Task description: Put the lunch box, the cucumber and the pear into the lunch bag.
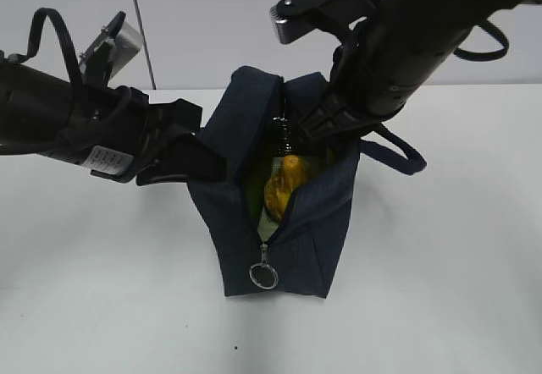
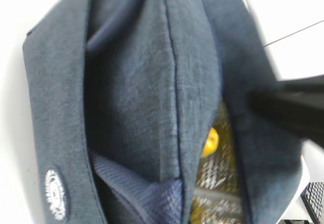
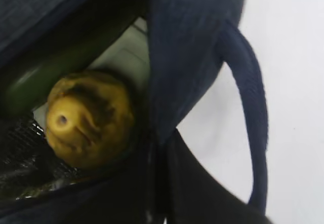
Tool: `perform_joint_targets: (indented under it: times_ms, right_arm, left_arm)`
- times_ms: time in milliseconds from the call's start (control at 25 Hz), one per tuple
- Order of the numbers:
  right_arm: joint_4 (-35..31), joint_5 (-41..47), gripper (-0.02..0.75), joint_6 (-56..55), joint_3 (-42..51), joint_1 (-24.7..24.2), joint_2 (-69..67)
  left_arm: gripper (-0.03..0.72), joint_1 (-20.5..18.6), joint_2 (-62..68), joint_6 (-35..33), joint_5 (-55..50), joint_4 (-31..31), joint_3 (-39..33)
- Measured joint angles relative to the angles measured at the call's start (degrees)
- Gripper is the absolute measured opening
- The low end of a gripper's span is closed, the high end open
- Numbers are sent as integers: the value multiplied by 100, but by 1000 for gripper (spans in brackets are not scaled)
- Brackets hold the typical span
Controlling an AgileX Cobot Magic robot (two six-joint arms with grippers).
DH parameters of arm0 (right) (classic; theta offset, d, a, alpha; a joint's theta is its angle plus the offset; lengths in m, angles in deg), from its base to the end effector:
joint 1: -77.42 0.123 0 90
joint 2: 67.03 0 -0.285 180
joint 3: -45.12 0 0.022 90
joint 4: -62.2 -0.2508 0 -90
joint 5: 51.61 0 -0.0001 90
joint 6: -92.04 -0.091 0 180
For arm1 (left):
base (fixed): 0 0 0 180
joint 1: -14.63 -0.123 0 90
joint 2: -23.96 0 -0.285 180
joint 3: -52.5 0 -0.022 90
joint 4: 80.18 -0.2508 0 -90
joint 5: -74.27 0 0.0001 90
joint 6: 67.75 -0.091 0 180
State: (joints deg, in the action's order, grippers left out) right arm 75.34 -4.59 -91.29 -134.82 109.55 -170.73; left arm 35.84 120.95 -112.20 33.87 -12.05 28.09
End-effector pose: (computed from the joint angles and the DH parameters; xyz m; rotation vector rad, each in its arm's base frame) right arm 0.3138 0.1792 0.2838 -0.7864 2.4736 -0.0528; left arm 0.2672 -0.1625 0.2391 0.3823 2.4541 -1.0842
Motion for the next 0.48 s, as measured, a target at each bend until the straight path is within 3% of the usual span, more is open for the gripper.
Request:
perform_joint_targets:
  times_ms: [320, 480]
  right_arm:
    - [-268, -162, 29, 130, 0, -11, -91]
    - [-282, -304, 199, 240, 0, -11, -91]
  left_arm:
    - [-19, 0, 6, -5, -102, 58, 27]
    - [-13, 0, 6, -16, -310, 62, 27]
